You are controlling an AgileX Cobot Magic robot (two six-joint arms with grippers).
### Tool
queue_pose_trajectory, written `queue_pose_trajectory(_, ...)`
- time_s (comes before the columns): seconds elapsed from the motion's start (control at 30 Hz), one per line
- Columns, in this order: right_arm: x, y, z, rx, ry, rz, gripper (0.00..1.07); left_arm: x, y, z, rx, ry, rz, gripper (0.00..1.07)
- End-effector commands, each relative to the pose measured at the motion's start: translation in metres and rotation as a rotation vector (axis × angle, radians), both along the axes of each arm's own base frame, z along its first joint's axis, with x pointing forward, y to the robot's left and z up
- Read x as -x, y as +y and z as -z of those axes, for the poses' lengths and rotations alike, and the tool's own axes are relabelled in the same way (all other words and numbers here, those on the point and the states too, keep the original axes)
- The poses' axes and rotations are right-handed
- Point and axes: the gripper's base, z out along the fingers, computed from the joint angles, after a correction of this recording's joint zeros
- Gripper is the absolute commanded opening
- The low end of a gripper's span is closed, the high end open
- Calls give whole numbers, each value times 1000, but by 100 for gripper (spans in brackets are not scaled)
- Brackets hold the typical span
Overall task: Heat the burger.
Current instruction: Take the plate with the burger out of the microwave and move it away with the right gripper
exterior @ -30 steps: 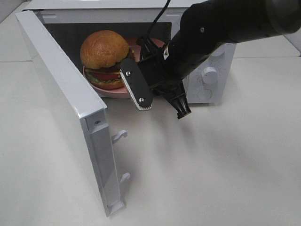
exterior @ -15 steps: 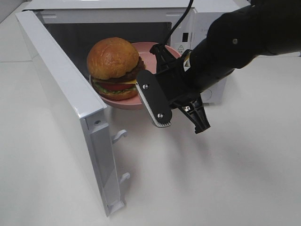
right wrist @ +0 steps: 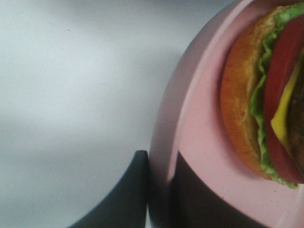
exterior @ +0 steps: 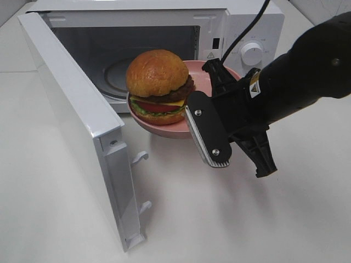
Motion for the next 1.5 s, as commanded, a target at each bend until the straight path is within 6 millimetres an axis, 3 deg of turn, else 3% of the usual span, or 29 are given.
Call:
queue_pose_trajectory(0.03, 9, -9, -21, -105, -74, 55, 0, 2, 0, -1, 9, -30, -10, 100)
queue_pose_trajectory(0.63, 73, -57, -28, -170, -56, 143, 1, 2, 0, -1, 9, -30, -10, 100)
queue_pose_trajectory(1.0, 86, -71, -39, -168, -31, 247, 1, 2, 0, -1, 9, -30, -10, 100)
queue_pose_trajectory(1.17, 87, -84, -41, -111, -46, 367, 1, 2, 0, -1, 9, -30, -10, 100)
queue_pose_trajectory(1.23, 86, -93, -40, -105, -35, 528, 2, 2, 0, -1, 9, -30, -10, 100)
queue_pose_trajectory(1.43, 86, -101, -39, -100, -26, 693, 2, 2, 0, -1, 9, -30, -10, 100)
queue_pose_trajectory(1.5, 87, -110, -38, -79, -29, 822, 2, 2, 0, -1, 9, -30, -10, 100)
